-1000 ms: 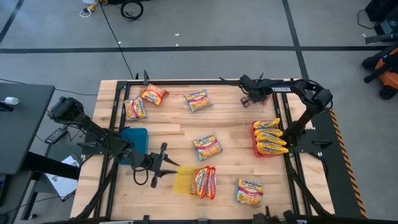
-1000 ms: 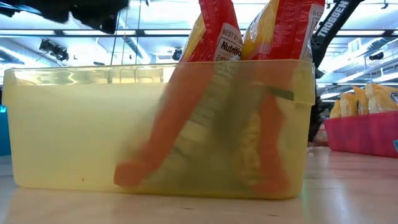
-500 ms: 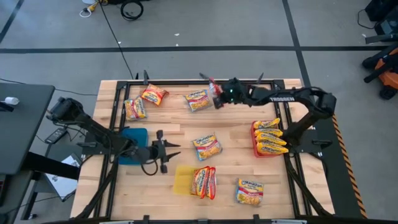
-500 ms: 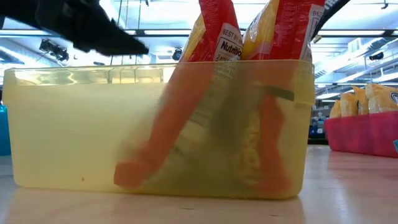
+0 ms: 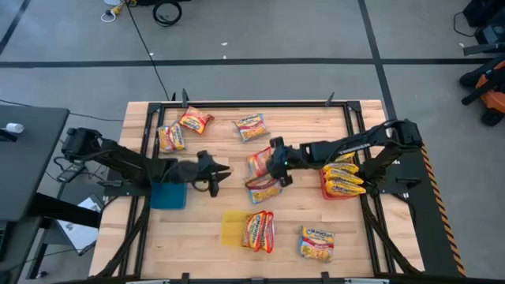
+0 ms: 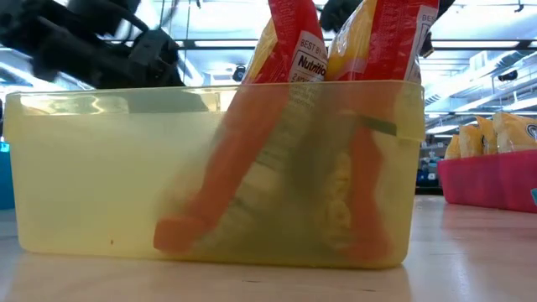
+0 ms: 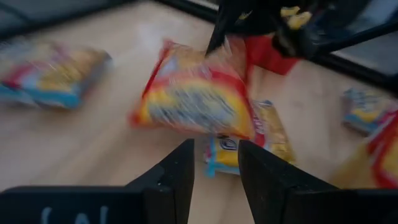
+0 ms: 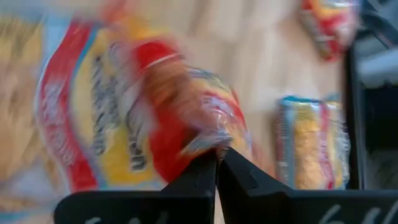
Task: Sort Maruchan noodles
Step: Put the red noodle pack into the yellow bin
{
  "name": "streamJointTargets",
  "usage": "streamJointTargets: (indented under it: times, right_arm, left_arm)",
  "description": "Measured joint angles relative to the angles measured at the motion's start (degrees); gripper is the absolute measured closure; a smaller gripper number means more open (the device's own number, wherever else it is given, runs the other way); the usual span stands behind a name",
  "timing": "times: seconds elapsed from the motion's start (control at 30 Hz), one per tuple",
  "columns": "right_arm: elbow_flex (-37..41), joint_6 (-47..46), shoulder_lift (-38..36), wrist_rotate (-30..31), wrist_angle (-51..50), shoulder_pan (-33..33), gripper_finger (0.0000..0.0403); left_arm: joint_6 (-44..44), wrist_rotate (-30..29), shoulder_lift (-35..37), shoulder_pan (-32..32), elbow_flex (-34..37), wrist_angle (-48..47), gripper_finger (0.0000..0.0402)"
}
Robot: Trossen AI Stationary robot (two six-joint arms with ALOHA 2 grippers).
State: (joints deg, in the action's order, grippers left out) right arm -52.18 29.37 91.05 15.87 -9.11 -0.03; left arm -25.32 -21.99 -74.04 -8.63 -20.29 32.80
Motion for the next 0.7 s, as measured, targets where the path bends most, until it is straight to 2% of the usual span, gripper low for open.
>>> streamJointTargets:
  times: [0.1,0.23,0.43,0.57,0.7]
  right_arm:
    - [0.0,5.2,2.9,3.9,-0.1,2.2,0.0389]
    - [0.0,12.9,7.6,9.9,3.0,5.4,0.0391]
    - [0.0,26.8,13.0,21.2,12.8,8.9,0.0392]
    - [0.0,33.5,14.8,24.3,17.3,10.0,0.0391]
    - [0.0,34.9,14.8,24.6,18.6,10.5,0.0391]
  left_arm:
    - [-3.0,9.6,-0.5,5.5,-0.1,-0.3,0.0264]
    - [-7.4,15.8,-2.7,9.4,-0.1,-1.7,0.0235]
    - [-14.3,20.0,-8.9,11.0,0.0,0.9,0.0189]
    - [-17.8,21.4,-12.1,13.7,-0.1,3.8,0.017]
    - [-21.3,27.0,-15.3,16.9,-0.1,10.3,0.0156]
